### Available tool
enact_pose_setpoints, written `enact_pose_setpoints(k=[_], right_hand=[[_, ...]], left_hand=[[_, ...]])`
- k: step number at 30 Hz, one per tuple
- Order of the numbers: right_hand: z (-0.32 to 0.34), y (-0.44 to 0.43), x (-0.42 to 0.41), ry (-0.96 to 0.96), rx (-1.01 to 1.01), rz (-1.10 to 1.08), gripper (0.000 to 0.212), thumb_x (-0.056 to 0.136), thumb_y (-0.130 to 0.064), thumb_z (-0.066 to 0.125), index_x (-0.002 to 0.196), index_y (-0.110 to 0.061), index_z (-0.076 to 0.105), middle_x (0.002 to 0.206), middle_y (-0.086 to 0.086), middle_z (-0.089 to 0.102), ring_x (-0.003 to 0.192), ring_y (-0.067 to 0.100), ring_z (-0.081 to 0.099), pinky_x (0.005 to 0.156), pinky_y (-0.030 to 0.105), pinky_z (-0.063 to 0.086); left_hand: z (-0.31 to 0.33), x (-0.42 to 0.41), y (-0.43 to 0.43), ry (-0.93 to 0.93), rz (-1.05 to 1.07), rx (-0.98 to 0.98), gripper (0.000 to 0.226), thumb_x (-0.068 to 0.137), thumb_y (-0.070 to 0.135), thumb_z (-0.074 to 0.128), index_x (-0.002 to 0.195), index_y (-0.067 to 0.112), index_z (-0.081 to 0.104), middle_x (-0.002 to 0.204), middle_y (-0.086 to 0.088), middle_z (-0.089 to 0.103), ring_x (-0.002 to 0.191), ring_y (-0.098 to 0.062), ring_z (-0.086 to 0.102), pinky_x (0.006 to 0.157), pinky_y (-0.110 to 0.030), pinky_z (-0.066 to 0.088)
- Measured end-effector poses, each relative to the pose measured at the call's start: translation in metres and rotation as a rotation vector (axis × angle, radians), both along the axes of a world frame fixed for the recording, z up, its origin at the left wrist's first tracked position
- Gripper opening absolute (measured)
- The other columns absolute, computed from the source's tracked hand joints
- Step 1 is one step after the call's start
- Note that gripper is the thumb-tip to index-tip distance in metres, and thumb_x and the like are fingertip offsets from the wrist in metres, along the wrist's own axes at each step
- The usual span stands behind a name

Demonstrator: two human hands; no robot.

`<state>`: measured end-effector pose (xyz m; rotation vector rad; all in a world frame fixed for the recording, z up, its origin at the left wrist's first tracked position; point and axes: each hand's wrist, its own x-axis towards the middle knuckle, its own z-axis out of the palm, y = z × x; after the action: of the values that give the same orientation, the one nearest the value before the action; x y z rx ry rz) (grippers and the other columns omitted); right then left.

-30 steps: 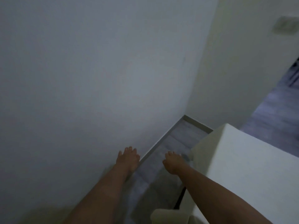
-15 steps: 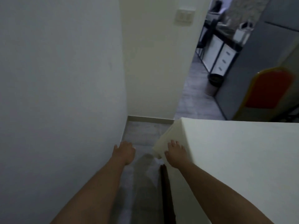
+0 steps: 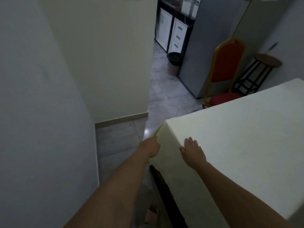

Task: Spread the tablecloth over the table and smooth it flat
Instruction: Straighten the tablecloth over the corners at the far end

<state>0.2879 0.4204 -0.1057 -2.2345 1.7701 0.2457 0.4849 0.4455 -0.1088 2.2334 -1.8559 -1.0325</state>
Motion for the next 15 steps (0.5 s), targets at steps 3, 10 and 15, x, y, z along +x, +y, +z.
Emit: enact_pose_setpoints(k=[3, 10, 15], right_hand=[[-0.006, -0.004, 0.011, -0.027, -0.027, -0.067, 0.058, 0.1, -0.039, 0.028, 0.148, -0.006, 0.02, 0.157, 0.016, 0.019, 0.144, 0.034, 0.017, 0.114, 0.046, 0.021], [-0.018, 0.018, 0.033, -0.068, -0.102, -0.256, 0.062, 0.101, -0.04, 0.026, 0.15, -0.007, 0.01, 0.159, 0.013, 0.012, 0.146, 0.029, 0.01, 0.118, 0.045, 0.011], [-0.021, 0.013, 0.047, -0.01, -0.166, -0.311, 0.062, 0.1, -0.045, 0.022, 0.151, -0.009, 0.012, 0.159, 0.009, 0.015, 0.146, 0.025, 0.012, 0.118, 0.046, 0.009]], left_hand=[[-0.008, 0.004, -0.025, 0.018, 0.004, -0.078, 0.04, 0.098, 0.025, 0.036, 0.136, 0.015, 0.044, 0.141, -0.011, 0.049, 0.125, -0.029, 0.047, 0.104, -0.039, 0.034], [-0.03, 0.008, -0.059, 0.079, -0.047, -0.276, 0.04, 0.094, 0.006, 0.035, 0.131, 0.01, 0.049, 0.13, -0.013, 0.055, 0.117, -0.031, 0.052, 0.099, -0.04, 0.039], [-0.056, 0.015, -0.083, 0.246, 0.043, -0.376, 0.046, 0.098, 0.021, 0.027, 0.141, 0.02, 0.044, 0.13, -0.011, 0.057, 0.116, -0.029, 0.054, 0.096, -0.036, 0.042]])
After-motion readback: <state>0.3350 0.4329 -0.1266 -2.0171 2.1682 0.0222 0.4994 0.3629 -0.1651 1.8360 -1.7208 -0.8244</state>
